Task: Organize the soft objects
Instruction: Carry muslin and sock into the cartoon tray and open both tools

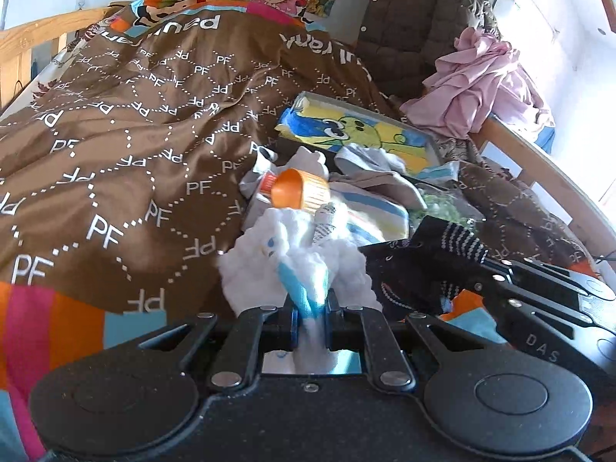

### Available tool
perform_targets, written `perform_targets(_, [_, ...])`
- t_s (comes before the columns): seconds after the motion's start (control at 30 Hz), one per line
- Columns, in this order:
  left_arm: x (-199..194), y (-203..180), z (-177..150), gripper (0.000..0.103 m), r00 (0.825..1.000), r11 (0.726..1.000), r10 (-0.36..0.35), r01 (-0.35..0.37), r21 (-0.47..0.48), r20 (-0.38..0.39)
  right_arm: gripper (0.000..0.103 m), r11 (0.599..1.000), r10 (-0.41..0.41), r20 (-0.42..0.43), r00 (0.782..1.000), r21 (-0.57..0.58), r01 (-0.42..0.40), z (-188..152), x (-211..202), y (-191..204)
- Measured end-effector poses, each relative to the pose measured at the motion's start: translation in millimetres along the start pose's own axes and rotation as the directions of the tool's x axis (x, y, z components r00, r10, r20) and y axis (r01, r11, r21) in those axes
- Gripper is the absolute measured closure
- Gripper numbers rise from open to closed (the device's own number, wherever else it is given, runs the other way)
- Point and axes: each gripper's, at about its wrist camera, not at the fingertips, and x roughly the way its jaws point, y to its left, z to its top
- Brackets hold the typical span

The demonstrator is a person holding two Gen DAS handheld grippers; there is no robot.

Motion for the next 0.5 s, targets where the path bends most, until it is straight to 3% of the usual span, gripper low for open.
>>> perform_targets(0.27, [-6, -21, 1, 0.091, 1.000, 1.000, -0.011, 0.011, 0.000, 0.005, 0.099, 0.998, -0.040, 0.039, 0.998, 0.040, 0.039, -2, -36, -12])
perform_targets(0.5, [7, -50, 18, 0.091, 1.000, 0.997, -0.024, 0.025, 0.070, -0.014, 0.099, 0.995, -0.099, 0.046, 0.994, 0.035, 0.098, 11, -45, -31])
